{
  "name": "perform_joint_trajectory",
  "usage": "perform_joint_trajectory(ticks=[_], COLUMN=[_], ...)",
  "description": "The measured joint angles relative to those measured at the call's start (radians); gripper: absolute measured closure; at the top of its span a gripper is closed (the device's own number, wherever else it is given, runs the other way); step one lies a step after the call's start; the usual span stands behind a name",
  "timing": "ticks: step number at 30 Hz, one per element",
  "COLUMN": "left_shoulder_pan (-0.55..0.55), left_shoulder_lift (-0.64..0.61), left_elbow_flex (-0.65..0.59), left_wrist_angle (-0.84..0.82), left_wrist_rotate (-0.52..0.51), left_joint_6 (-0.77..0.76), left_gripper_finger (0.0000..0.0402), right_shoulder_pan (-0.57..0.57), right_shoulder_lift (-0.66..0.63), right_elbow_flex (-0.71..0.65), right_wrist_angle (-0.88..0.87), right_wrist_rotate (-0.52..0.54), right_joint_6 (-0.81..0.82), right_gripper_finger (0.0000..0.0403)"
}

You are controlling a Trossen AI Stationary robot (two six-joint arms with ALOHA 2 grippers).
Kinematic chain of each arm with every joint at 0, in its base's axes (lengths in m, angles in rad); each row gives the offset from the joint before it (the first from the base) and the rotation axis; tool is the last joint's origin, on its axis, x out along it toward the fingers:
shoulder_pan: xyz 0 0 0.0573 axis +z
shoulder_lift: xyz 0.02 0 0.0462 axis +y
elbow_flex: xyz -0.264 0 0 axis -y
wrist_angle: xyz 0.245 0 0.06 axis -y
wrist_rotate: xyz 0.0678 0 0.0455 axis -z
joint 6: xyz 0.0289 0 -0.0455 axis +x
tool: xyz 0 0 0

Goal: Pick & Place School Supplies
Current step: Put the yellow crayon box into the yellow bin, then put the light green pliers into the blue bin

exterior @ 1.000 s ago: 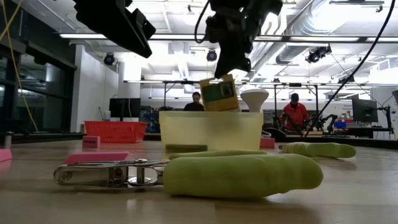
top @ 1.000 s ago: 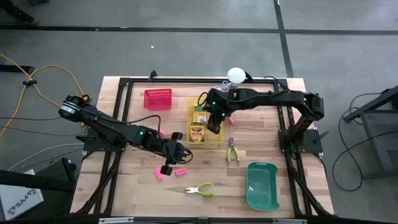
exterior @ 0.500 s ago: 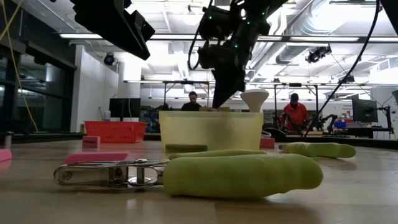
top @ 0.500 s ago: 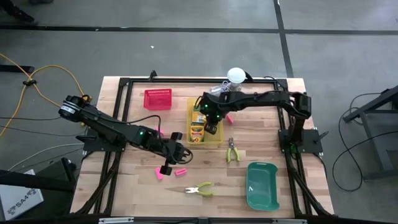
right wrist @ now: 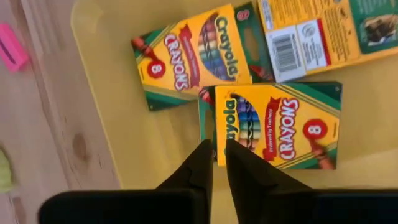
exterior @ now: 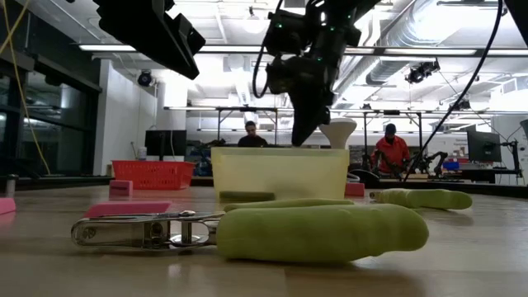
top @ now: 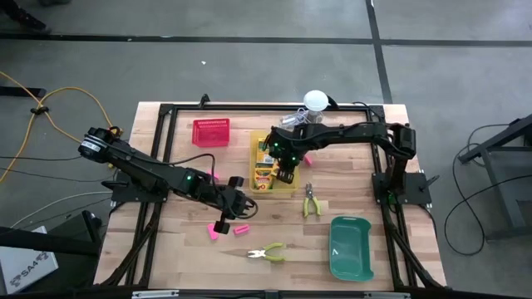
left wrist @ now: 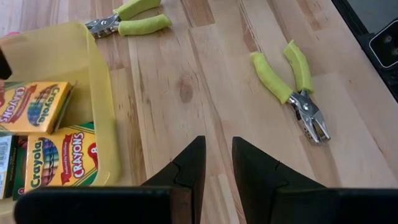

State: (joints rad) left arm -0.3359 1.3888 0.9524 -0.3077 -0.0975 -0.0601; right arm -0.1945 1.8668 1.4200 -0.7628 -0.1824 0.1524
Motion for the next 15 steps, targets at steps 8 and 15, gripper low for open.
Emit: perform_joint_trajectory(ticks=[8, 15], left_shoulder_pan=[0.0, 0.0], left_shoulder_lift=[0.0, 0.0], left_elbow_flex=[0.0, 0.0], left_wrist_angle=[0.0, 0.0], left_wrist_rotate=[0.0, 0.0], left_joint_6=[0.0, 0.0], left_gripper_finger=[0.0327, 0.0327], right_shoulder_pan=[0.006, 0.005], right_shoulder_lift=[0.0, 0.0], right_elbow_flex=[0.0, 0.0], right_wrist_angle=[-0.006, -0.004], right_wrist_rotate=[0.023, 0.019], right_joint_6=[0.025, 0.051], right_gripper_finger=[0.0311, 0.0298])
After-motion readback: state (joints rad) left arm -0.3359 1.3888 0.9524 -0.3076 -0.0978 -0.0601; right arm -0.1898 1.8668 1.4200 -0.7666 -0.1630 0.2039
